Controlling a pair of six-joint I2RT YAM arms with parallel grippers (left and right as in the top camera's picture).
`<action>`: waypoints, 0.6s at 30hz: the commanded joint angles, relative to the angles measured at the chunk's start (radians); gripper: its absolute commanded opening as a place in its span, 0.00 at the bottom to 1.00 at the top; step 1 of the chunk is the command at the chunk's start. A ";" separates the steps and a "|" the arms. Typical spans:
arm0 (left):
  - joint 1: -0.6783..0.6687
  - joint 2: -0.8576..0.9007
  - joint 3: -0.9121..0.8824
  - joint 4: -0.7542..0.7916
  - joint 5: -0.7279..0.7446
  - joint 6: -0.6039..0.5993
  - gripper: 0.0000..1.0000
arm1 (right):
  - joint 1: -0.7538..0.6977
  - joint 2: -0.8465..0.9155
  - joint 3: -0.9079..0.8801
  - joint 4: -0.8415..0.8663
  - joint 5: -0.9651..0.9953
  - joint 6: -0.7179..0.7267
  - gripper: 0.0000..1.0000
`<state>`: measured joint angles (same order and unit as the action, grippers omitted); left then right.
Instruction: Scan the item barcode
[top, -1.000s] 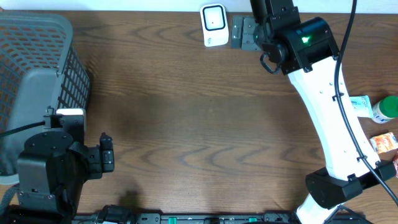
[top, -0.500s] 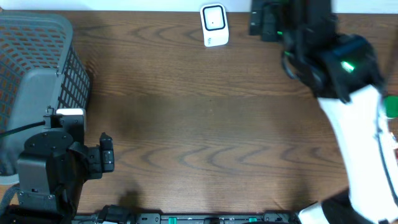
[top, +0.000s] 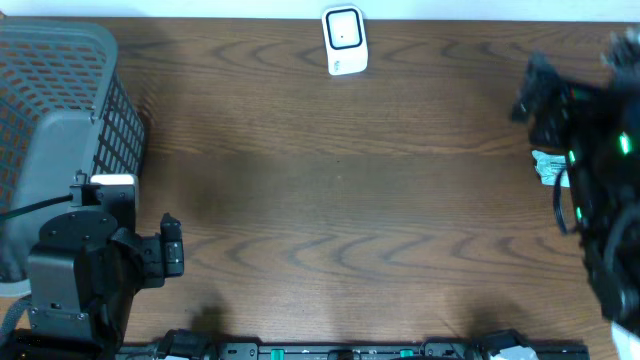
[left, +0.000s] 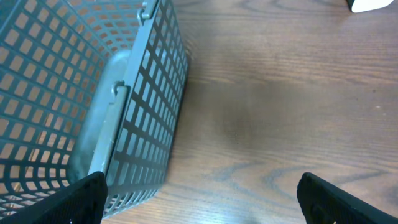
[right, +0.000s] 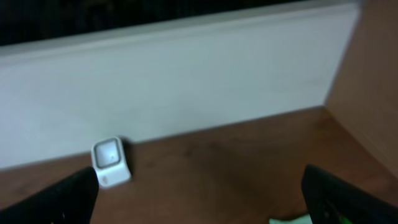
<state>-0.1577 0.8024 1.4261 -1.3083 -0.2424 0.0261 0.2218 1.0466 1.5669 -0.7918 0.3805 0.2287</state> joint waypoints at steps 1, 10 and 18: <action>0.004 0.000 0.000 -0.002 -0.005 -0.005 0.98 | -0.078 -0.162 -0.189 0.065 -0.087 -0.010 0.99; 0.004 0.000 0.000 -0.002 -0.005 -0.005 0.98 | -0.187 -0.542 -0.624 0.286 -0.173 -0.010 0.99; 0.004 0.000 0.000 -0.002 -0.005 -0.005 0.98 | -0.233 -0.848 -0.993 0.523 -0.182 -0.033 0.99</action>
<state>-0.1577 0.8024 1.4254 -1.3083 -0.2417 0.0261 0.0090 0.2962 0.6834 -0.3355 0.2188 0.2245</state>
